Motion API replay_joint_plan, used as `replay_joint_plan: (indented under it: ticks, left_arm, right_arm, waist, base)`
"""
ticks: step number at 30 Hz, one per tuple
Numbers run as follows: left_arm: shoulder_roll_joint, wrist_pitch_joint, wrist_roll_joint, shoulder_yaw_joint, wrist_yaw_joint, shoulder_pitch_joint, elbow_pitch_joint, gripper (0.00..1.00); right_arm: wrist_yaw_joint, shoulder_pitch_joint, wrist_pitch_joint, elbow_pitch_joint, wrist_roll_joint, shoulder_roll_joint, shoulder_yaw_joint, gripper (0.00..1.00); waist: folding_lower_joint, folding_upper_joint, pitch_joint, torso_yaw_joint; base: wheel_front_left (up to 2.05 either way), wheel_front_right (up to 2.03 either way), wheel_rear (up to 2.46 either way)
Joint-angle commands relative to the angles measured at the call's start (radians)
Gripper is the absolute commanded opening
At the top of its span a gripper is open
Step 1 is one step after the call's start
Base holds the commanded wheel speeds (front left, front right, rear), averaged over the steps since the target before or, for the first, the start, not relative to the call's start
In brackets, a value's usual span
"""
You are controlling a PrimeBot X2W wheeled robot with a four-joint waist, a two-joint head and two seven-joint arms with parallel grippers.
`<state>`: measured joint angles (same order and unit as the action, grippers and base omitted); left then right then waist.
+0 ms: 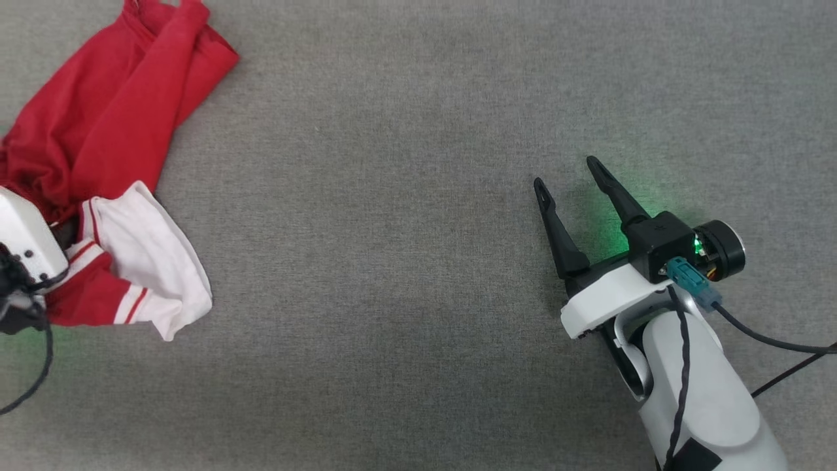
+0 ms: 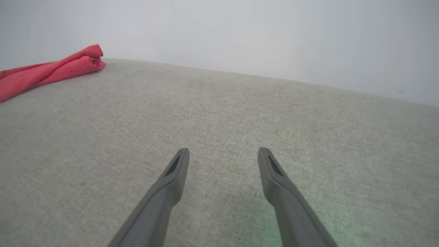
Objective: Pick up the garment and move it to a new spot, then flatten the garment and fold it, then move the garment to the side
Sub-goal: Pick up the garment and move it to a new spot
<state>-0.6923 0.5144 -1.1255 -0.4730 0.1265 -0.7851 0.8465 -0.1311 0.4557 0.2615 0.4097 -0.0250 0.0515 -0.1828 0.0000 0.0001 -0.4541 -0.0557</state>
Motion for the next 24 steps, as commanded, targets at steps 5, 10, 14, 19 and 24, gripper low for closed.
replay_joint_plan:
  ticks: [5, 10, 14, 19, 24]
  left_arm:
    - [0.045, -0.116, -0.041, -0.046, 0.007, -0.001, -0.067, 0.00]
    - [0.042, -0.169, -0.104, -0.037, 0.005, -0.036, -0.158, 0.00]
    - [0.062, -0.162, -0.126, -0.057, 0.005, -0.062, -0.246, 0.00]
    - [0.114, -0.134, -0.167, -0.080, 0.005, -0.082, -0.380, 0.00]
    - [0.215, -0.105, -0.172, -0.130, -0.018, -0.110, -0.520, 0.00]
  right_arm:
    - [0.001, -0.028, 0.005, 0.004, -0.033, 0.000, -0.008, 1.00]
    - [0.001, -0.043, 0.005, 0.003, -0.075, -0.001, -0.025, 1.00]
    - [0.001, -0.056, 0.005, -0.002, -0.096, 0.002, -0.019, 1.00]
    - [0.001, -0.061, 0.005, -0.025, -0.134, 0.000, -0.008, 1.00]
    - [0.001, -0.073, 0.005, -0.072, -0.182, 0.000, 0.034, 1.00]
  waist:
    - [0.0000, -0.0001, 0.092, -0.012]
    - [0.0000, -0.0001, 0.149, 0.004]
    - [0.0000, -0.0001, 0.159, 0.025]
    - [0.0000, -0.0001, 0.151, 0.089]
    - [0.0000, -0.0001, 0.117, 0.207]
  base:
    - [0.00, 0.00, 0.00]
    - [0.00, 0.00, 0.00]
    - [0.00, 0.00, 0.00]
    - [0.00, 0.00, 0.00]
    - [0.00, 0.00, 0.00]
